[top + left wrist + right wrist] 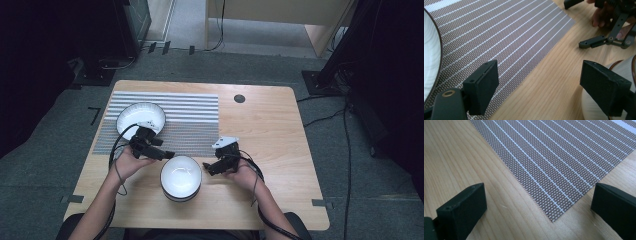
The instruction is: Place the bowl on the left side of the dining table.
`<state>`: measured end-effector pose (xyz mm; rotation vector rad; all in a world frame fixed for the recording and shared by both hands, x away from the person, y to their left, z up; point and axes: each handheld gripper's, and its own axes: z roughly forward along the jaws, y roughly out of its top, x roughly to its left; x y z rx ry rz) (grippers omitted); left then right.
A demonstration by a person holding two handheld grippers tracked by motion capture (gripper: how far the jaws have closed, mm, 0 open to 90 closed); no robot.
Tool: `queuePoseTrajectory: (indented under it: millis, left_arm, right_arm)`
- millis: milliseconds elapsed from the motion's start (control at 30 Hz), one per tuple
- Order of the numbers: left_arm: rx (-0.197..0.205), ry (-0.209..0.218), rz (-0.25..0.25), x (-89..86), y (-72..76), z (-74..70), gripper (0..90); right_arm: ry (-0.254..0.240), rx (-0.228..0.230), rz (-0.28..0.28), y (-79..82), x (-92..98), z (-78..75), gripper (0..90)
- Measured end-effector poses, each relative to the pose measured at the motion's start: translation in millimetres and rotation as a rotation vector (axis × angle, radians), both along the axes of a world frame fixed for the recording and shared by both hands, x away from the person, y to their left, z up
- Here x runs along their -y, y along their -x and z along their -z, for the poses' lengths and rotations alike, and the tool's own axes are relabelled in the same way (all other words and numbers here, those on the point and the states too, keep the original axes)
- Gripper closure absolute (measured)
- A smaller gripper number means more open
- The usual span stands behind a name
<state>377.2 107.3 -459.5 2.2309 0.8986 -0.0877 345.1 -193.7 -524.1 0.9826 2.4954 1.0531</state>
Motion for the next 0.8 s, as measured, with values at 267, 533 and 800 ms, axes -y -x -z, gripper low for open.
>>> queuePoseTrajectory:
  millis: [267, 533, 800]
  left_arm:
    - [0.009, 0.005, 0.017, -0.1, 4.3, -9.2, 15.2]
    - [0.015, -0.002, 0.042, -0.3, 7.6, -16.1, 16.3]
    - [0.011, 0.011, 0.065, 2.8, 12.3, -23.7, 16.5]
  right_arm:
    - [-0.001, 0.0, 0.001, -0.1, -0.1, 0.0, 0.0]
    - [0.001, 0.0, 0.0, -0.1, 0.0, 0.0, 0.0]
    - [0.001, 0.0, 0.001, 0.0, -0.1, 0.0, 0.0]
